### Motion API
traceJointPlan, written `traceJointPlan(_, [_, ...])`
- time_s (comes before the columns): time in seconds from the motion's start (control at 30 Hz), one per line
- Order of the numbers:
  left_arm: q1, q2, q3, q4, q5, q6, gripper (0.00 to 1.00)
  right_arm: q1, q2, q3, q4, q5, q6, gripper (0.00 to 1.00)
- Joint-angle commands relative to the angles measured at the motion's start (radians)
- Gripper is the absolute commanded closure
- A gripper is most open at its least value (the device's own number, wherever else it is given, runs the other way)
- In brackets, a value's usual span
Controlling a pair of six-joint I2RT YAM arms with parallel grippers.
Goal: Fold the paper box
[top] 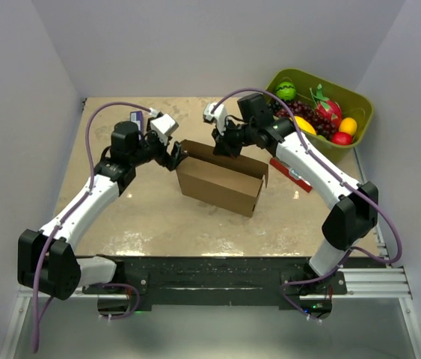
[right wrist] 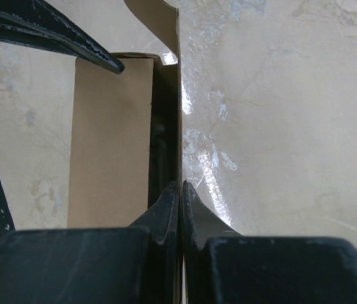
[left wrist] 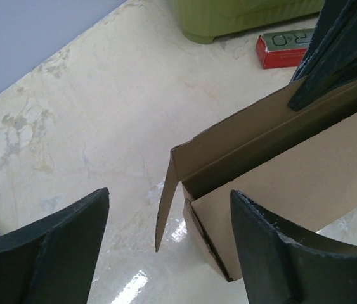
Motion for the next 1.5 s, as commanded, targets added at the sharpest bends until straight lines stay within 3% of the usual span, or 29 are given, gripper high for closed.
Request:
traceJointPlan(0.0, [0.010, -0.011, 0.009, 0.000, -0.058, -0.013, 0.14, 0.007, 0.000, 0.026, -0.041, 0.034, -0.020, 1.00])
traceJointPlan(0.07, [0.013, -0.008, 0.012, -0.003, -0.067, -0.019, 0.08, 0.007, 0.000, 0.026, -0.041, 0.034, -0.020, 1.00])
traceJointPlan(0.2, [0.021, -0.005, 0.018, -0.021, -0.061, -0.015, 0.08, 0.006, -0.002, 0.027, -0.044, 0.036, -0.019, 1.00])
traceJointPlan(0.43, [0.067, 0.016, 0.027, -0.008, 0.055, -0.033, 0.39, 0.007, -0.008, 0.026, -0.041, 0.037, -0.017, 1.00])
traceJointPlan(0.6, [0.068, 0.042, 0.032, -0.008, 0.098, -0.036, 0.47, 0.007, -0.008, 0.027, -0.041, 0.042, -0.017, 1.00])
traceJointPlan(0.77, [0.068, 0.053, 0.033, -0.005, 0.109, -0.042, 0.66, 0.007, -0.007, 0.026, -0.035, 0.048, -0.017, 1.00])
traceJointPlan(0.93, [0.064, 0.048, 0.035, 0.002, 0.109, -0.073, 0.99, 0.007, 0.003, 0.021, -0.026, 0.086, -0.009, 1.00])
traceJointPlan(1.23, [-0.008, 0.062, 0.049, -0.063, -0.057, -0.157, 1.00, 0.007, 0.012, 0.010, 0.002, 0.152, 0.003, 1.00])
traceJointPlan(1.47, [-0.016, 0.036, 0.013, -0.038, -0.113, -0.329, 1.00, 0.014, 0.013, 0.004, 0.014, 0.181, 0.006, 1.00])
